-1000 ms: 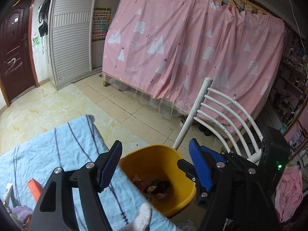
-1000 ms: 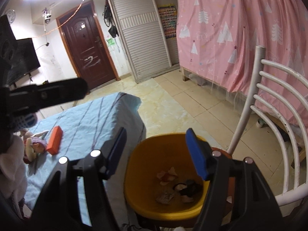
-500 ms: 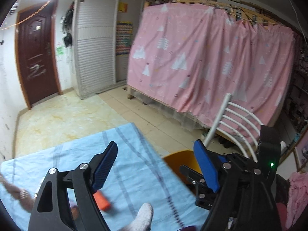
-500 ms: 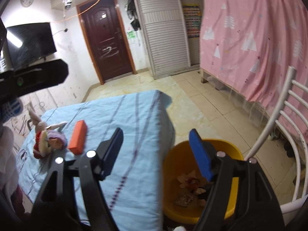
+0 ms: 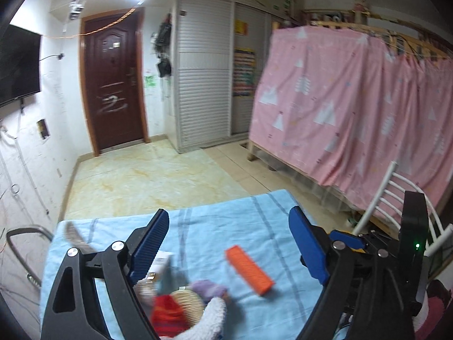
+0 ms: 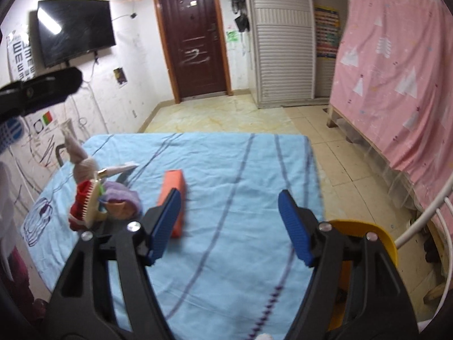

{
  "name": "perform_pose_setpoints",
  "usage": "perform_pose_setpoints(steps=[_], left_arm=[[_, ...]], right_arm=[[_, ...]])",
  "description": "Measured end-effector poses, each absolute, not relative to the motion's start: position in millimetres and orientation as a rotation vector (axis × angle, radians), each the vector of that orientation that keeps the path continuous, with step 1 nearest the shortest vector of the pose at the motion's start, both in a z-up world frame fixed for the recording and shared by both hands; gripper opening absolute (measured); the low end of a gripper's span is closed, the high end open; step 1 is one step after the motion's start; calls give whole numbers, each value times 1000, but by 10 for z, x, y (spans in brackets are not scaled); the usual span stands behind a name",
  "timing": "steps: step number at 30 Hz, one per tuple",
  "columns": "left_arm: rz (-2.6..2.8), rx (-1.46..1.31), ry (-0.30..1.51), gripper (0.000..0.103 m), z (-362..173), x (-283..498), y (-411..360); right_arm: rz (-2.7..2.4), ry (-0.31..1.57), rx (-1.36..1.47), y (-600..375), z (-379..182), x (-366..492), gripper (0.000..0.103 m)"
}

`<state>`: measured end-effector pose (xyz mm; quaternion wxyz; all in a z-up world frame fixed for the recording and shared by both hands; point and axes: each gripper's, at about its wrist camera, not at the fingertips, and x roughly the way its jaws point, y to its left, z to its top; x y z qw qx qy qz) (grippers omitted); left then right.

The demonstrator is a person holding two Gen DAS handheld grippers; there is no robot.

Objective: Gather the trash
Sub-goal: 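Move both tools back to the bed toward the orange box and grey bunny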

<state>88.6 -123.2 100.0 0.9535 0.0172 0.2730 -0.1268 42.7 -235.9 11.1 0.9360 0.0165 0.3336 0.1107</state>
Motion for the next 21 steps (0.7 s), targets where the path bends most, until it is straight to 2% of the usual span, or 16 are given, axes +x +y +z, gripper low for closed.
perform_pose_setpoints(steps=[10, 21], left_arm=[[-142, -34, 537, 82, 1031, 819, -506], [-40, -106, 586, 83, 762, 857, 37]], right_arm=[[298, 720, -21, -1858, 32, 578, 68], [319, 769, -66, -1533, -97, 734, 68]])
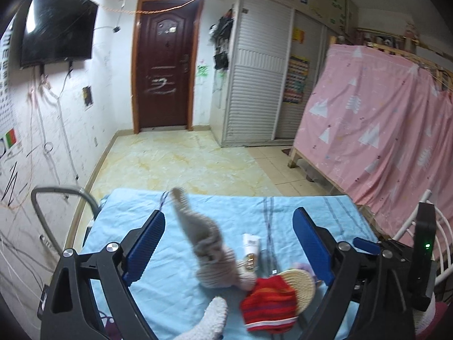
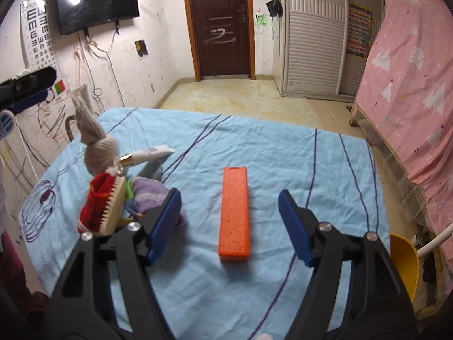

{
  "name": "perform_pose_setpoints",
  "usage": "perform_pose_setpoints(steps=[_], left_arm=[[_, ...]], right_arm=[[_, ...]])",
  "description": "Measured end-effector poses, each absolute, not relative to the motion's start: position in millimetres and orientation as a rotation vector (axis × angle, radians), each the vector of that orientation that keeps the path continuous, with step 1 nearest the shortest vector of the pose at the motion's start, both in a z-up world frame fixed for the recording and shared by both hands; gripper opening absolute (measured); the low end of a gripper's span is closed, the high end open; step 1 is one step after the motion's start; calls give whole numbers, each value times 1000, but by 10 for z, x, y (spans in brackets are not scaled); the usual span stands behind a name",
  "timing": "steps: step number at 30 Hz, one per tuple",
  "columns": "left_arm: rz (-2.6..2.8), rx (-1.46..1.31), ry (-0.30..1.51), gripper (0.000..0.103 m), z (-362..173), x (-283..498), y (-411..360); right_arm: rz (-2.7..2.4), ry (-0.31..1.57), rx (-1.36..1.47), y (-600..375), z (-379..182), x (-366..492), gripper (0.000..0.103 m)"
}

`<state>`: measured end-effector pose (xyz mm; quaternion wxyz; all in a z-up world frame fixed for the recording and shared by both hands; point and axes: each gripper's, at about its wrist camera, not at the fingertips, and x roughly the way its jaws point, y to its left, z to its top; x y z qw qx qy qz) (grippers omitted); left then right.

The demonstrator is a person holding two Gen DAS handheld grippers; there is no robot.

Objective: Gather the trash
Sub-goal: 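Move both tools back to the bed toward the orange box and grey bunny, then grasp the orange box with the right tool while the left tool grasps the grey knit bunny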

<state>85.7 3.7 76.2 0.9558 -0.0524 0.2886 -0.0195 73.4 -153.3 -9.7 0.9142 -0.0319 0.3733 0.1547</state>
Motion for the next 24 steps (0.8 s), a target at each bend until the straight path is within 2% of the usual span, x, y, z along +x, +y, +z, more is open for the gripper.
perform_pose_setpoints(steps=[20, 21, 24], left_arm=[[-46, -259, 881, 85, -284, 1445, 348], [-56, -269, 888, 84, -318, 1463, 347], [-92, -291, 915, 66, -419, 1502, 341]], right_arm=[[299, 860, -108, -1407, -331, 909, 68], [298, 862, -107, -1409, -333, 915, 68], [297, 869, -102, -1415, -347, 927, 68]])
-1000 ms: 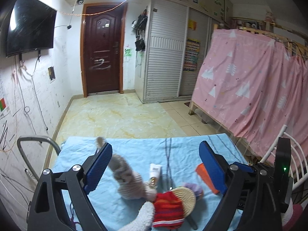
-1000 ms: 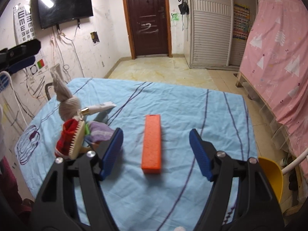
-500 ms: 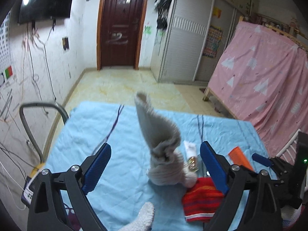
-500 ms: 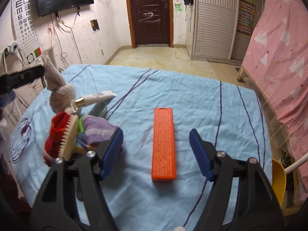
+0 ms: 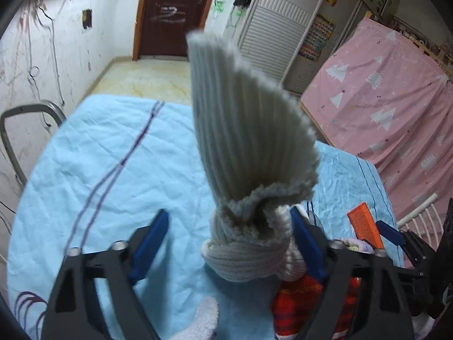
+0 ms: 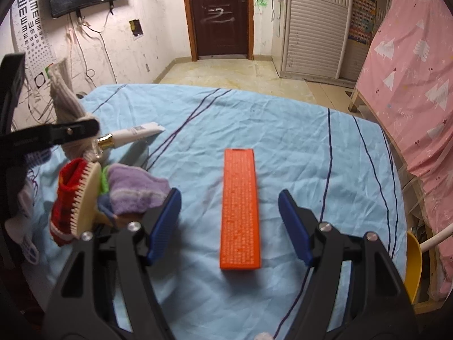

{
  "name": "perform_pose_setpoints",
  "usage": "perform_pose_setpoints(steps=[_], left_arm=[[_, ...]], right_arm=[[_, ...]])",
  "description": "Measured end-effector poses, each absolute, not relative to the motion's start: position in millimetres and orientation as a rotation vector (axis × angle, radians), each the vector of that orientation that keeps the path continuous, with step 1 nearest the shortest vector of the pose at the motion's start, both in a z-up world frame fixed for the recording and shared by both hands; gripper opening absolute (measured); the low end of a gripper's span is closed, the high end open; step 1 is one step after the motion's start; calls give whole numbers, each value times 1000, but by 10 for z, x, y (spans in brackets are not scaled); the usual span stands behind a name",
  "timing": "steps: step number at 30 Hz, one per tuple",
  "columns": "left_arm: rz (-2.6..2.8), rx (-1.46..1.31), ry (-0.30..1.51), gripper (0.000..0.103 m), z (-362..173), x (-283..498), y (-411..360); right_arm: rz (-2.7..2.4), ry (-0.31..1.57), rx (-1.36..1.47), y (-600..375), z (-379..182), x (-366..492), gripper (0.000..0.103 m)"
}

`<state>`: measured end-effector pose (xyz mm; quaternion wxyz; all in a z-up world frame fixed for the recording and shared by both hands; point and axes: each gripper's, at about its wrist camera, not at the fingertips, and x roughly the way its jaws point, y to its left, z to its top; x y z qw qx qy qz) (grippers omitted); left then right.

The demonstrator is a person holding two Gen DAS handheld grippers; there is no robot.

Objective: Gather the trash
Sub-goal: 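Grasp the orange box with the right tool while the left tool grasps the grey knit bunny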

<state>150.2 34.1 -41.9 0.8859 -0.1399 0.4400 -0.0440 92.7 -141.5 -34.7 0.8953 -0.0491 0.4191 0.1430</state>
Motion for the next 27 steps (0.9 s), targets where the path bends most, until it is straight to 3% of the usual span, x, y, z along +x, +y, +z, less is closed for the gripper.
perform_pose_setpoints(steps=[2, 5, 7, 9, 14, 16, 27], left_arm=[[-125, -302, 929, 49, -462, 1513, 309], [-131, -281, 921, 43, -461, 1495, 254], [-131, -281, 917, 42, -461, 1486, 241], [-131, -290, 912, 41, -464, 1463, 239], [-121, -301, 906, 41, -430, 1393, 288], [-110, -297, 898, 41, -396, 1360, 323], [-41, -253, 828, 41, -51, 976, 436]], right_arm=[[294, 872, -101, -1418, -350, 932, 68], [290, 876, -106, -1418, -352, 929, 68], [286, 882, -111, -1417, -362, 930, 68], [271, 894, -124, -1419, -388, 940, 60], [275, 910, -132, -1441, -417, 947, 28], [275, 908, -127, -1460, -413, 939, 24], [286, 828, -96, -1602, -221, 758, 22]])
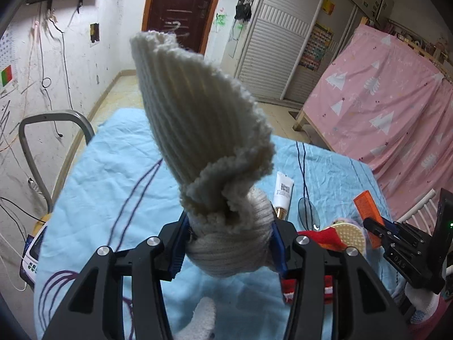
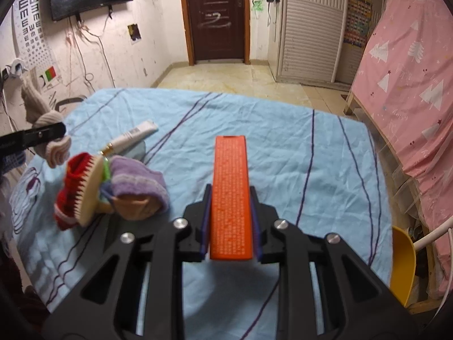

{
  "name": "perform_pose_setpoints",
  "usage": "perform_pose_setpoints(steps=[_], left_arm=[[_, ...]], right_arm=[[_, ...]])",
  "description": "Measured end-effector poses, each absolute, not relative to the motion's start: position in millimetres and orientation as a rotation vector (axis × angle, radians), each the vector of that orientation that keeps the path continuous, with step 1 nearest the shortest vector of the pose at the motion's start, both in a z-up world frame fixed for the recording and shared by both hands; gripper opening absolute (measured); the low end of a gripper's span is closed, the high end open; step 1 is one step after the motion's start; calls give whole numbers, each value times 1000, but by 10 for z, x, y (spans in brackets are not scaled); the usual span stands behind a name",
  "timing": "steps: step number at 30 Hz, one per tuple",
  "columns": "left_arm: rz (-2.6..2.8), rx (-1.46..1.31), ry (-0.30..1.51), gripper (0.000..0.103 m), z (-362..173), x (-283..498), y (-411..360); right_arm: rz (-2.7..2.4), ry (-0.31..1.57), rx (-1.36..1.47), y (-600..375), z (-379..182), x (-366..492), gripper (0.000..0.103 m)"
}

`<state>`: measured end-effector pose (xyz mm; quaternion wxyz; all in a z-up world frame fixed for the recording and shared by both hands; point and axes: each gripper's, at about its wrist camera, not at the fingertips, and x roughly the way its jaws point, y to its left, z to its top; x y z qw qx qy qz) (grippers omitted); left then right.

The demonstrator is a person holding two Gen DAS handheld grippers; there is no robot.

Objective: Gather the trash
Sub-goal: 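Grasp the orange box with the right tool while the left tool grasps the grey knit bunny, then carry the orange box and grey bunny over the yellow bin with both tools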

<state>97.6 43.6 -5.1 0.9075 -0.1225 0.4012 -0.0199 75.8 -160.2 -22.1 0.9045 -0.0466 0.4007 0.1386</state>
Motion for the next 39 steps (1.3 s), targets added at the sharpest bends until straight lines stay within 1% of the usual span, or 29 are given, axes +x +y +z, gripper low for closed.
perform_pose_setpoints(steps=[8, 20, 28, 39], left_arm=[[-64, -214, 770, 41, 274, 813, 205], [-188, -127, 734, 41, 609, 825, -702], [-309, -79, 737, 41, 698, 888, -1389], [-496, -44, 762, 41, 678, 896, -2323]], right_arm=[[273, 755, -58, -1833, -7, 596, 22], [162, 667, 47, -2592, 150, 280, 22], [67, 653, 116, -3205, 95, 79, 22], [-20, 678, 201, -3899, -153, -18, 23]])
